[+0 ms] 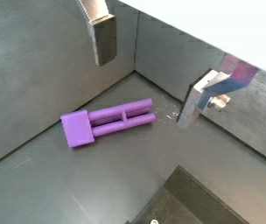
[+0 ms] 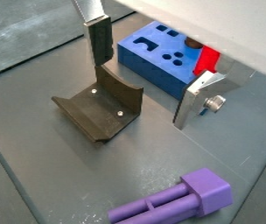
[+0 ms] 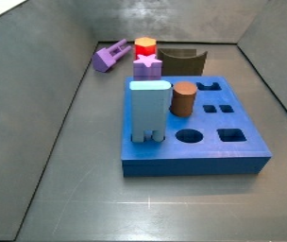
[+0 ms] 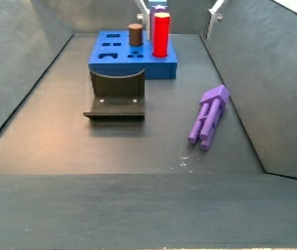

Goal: Pick up the 3 prong object. Move up. Place the 3 prong object on the fixture. Regrasp the 3 prong object. Move to above the board. Insert the 3 prong object.
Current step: Pick up the 3 prong object.

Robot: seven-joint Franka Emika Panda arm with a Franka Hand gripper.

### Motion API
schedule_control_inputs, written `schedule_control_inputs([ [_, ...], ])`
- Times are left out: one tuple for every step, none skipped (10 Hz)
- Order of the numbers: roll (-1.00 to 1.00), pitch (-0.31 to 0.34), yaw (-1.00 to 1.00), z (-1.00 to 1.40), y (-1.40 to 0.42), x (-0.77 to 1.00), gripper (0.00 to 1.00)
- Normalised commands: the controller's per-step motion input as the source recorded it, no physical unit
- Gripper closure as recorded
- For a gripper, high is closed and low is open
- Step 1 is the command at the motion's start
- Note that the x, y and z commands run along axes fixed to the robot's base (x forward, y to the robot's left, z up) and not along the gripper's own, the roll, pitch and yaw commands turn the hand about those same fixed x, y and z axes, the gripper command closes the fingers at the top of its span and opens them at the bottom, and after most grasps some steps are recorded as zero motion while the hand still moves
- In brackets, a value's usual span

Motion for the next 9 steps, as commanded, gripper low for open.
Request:
schedule_control_inputs([
  [0.00,-0.049,-0.17,-0.09,0.00,-0.11,0.00],
  [0.00,-0.157,-0.57,-0.21,-0.09,-0.33,0.00],
  [0.00,-0.147,-0.59,-0.19,-0.08,-0.27,0.00],
  [0.00,-0.157,-0.64,-0.15,-0.09,-0.25,0.00],
  [0.00,-0.187,-0.65,-0.12,-0.10,-0.20,0.00],
  [-0.01,-0.214,-0.64,-0.07,-0.05,-0.14,0.00],
  [-0.01,-0.224,-0.65,-0.09,-0.06,-0.10,0.00],
  [0.00,-0.194,-0.56,-0.16,0.00,0.00,0.00],
  [0.00,-0.187,-0.49,-0.19,0.00,0.00,0.00],
])
